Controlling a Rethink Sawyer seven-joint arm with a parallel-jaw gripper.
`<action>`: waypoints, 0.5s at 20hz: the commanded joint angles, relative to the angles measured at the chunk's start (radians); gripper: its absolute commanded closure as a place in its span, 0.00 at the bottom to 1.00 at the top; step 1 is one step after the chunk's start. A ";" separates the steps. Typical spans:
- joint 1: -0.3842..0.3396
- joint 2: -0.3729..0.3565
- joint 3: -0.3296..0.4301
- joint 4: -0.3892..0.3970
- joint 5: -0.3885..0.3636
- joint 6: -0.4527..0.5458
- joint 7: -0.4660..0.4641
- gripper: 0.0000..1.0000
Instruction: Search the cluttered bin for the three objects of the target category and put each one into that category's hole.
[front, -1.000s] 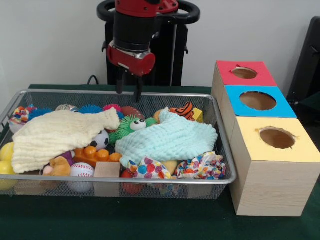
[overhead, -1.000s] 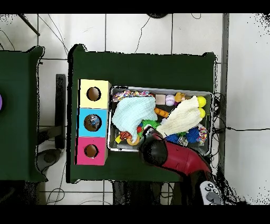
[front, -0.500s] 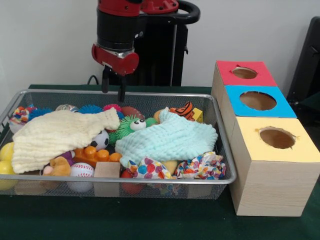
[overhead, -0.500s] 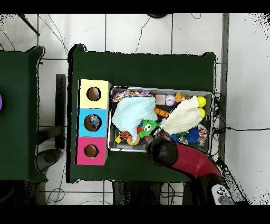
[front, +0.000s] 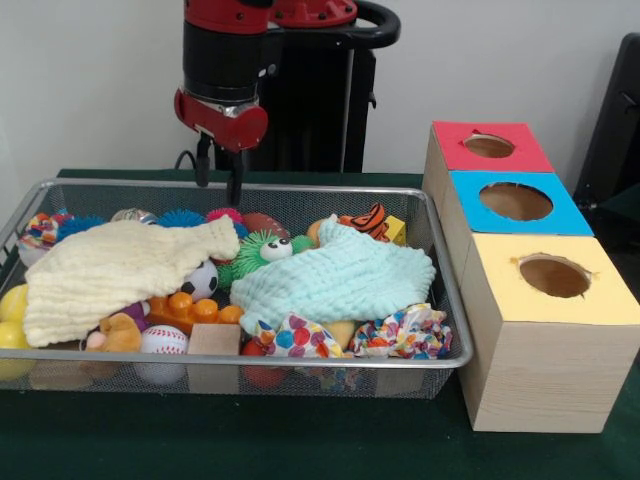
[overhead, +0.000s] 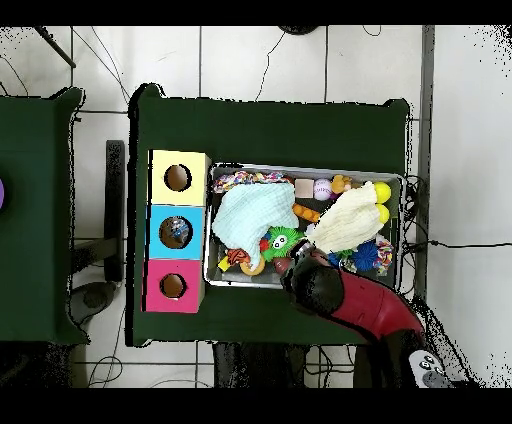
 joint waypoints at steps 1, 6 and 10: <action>-0.012 0.061 0.061 -0.104 -0.038 0.015 0.015 0.00; 0.000 0.088 0.007 -0.131 -0.016 -0.009 0.066 0.00; -0.026 0.100 0.024 -0.151 -0.015 0.016 0.045 0.00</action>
